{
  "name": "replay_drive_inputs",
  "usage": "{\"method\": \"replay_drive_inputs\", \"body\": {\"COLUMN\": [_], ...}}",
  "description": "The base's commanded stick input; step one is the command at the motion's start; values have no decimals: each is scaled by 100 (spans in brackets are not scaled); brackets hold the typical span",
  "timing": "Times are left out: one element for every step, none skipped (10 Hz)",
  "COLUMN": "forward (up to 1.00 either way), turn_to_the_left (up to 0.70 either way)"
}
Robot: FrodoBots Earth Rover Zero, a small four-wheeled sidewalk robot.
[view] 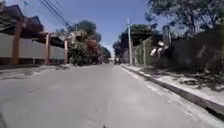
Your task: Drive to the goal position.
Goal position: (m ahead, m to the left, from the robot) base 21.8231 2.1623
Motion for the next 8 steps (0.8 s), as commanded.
{"method": "replay_drive_inputs", "body": {"forward": [100, 100, 100, 100, 100, 100, 100, 100], "turn_to_the_left": [0, 0, 0, 0, 0, 0, 0, 0]}}
